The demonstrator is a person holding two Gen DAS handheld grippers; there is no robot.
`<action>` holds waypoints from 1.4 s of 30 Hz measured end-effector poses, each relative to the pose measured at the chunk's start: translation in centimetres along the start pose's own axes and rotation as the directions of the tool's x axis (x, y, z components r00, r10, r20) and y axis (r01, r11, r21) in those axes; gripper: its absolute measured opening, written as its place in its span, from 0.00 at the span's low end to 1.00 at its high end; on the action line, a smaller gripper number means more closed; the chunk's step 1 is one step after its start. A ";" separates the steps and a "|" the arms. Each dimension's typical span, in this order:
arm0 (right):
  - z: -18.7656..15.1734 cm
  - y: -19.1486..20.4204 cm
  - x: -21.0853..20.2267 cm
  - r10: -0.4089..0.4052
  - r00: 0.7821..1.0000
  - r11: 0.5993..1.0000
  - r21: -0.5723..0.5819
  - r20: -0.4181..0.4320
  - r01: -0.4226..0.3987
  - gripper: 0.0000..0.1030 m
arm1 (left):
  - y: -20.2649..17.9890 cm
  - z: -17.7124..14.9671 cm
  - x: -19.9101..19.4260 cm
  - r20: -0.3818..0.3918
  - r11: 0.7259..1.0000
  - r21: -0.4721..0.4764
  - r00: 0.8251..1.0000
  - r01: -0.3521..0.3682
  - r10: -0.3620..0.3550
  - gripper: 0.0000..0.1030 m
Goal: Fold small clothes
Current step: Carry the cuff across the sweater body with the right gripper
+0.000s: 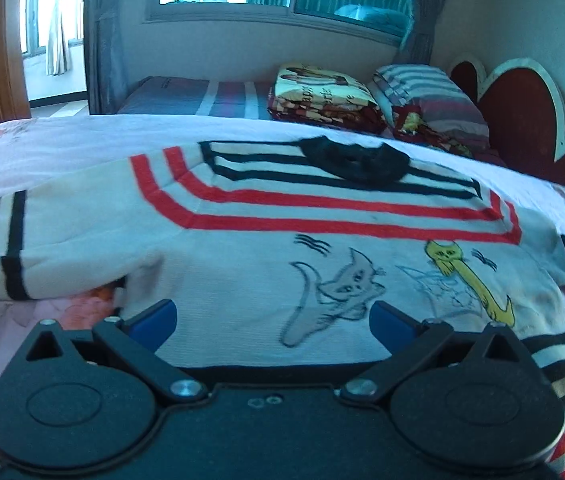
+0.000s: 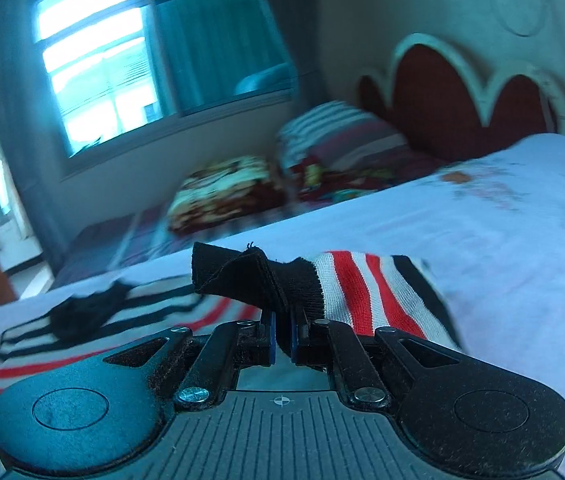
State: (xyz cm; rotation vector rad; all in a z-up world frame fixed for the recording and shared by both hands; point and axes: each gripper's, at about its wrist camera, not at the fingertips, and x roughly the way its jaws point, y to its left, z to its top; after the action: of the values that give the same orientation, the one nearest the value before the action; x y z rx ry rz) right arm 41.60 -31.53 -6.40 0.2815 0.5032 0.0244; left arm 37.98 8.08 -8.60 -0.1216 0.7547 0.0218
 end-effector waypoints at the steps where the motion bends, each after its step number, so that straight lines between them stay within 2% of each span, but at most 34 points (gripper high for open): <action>1: -0.6 1.7 0.6 0.022 1.000 1.000 -0.008 -0.016 -0.022 0.06 | 0.7 0.1 -0.1 -0.003 1.000 -0.004 1.000 0.000 0.000 0.99; 3: -1.7 4.8 1.6 0.057 0.998 0.998 -0.021 -0.042 -0.058 0.06 | 2.3 0.2 -0.3 -0.010 1.000 -0.020 1.000 0.013 -0.013 0.94; 8: -4.6 11.0 4.6 0.122 0.985 0.990 -0.053 -0.123 -0.130 0.06 | 5.1 0.1 -0.9 -0.032 0.999 -0.005 0.999 0.036 -0.037 0.65; 14: -7.8 15.8 7.3 0.151 0.963 0.974 -0.133 -0.222 -0.184 0.07 | 6.8 0.4 -0.9 -0.025 0.998 -0.031 0.998 0.061 -0.062 0.63; 15: -8.3 16.3 7.4 0.148 0.965 0.968 -0.166 -0.218 -0.186 0.18 | 6.8 0.6 -0.8 -0.025 0.997 -0.033 0.998 0.063 -0.064 0.64; 16: -8.7 16.7 7.2 0.152 0.967 0.960 -0.201 -0.202 -0.193 0.36 | 6.9 0.6 -0.7 -0.025 0.997 -0.035 0.997 0.070 -0.071 0.67; 18: -9.4 16.9 6.2 0.180 0.966 0.950 -0.221 -0.186 -0.219 0.40 | 6.7 0.9 -0.4 -0.022 0.995 -0.043 0.996 0.089 -0.090 0.73; 21: -9.3 15.9 4.7 0.160 0.979 0.964 -0.195 -0.125 -0.182 0.40 | 5.5 1.4 0.6 -0.024 0.988 -0.054 0.989 0.147 -0.148 0.71; 23: -8.8 14.4 3.2 0.147 0.985 0.977 -0.142 -0.088 -0.159 0.40 | 4.2 2.0 1.7 -0.036 0.974 -0.068 0.975 0.216 -0.218 0.60; 25: -8.1 12.4 1.7 0.104 0.993 0.991 -0.083 -0.051 -0.108 0.40 | 2.3 2.5 3.0 -0.051 0.951 -0.090 0.952 0.297 -0.302 0.53; 28: -7.0 8.8 0.1 0.052 0.998 0.998 0.042 -0.018 -0.052 0.40 | -0.5 3.1 5.8 -0.070 0.887 -0.183 0.894 0.424 -0.442 0.53; 31: -6.1 5.1 -1.1 0.013 1.000 0.988 0.156 -0.011 -0.011 0.40 | -3.1 3.4 8.8 -0.093 0.859 -0.239 0.870 0.453 -0.485 0.52; 34: -5.4 1.8 -2.0 -0.030 0.999 0.973 0.227 -0.010 0.032 0.40 | -5.0 3.5 11.0 -0.109 0.856 -0.259 0.867 0.448 -0.487 0.44; 36: -5.2 -0.7 -2.5 -0.046 0.999 0.954 0.297 -0.017 0.049 0.40 | -5.7 3.5 11.9 -0.114 0.863 -0.255 0.872 0.437 -0.475 0.40; 40: -5.5 -5.5 -3.1 -0.043 0.999 0.871 0.488 -0.027 0.051 0.40 | -6.8 3.7 12.1 -0.121 0.886 -0.226 0.891 0.404 -0.437 0.20; 41: -5.5 -6.3 -3.1 -0.038 0.999 0.853 0.520 -0.028 0.047 0.40 | -6.9 3.7 12.2 -0.121 0.891 -0.218 0.895 0.398 -0.429 0.11; 42: -5.5 -7.1 -3.4 -0.030 0.999 0.835 0.549 -0.027 0.040 0.40 | -7.0 3.7 12.3 -0.120 0.895 -0.210 0.898 0.393 -0.423 0.09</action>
State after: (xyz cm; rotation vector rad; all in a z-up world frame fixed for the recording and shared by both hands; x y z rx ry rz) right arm 35.67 -37.20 -11.39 0.8414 0.5257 -0.1584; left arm 49.85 1.28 -13.63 -0.4608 0.8781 -0.3272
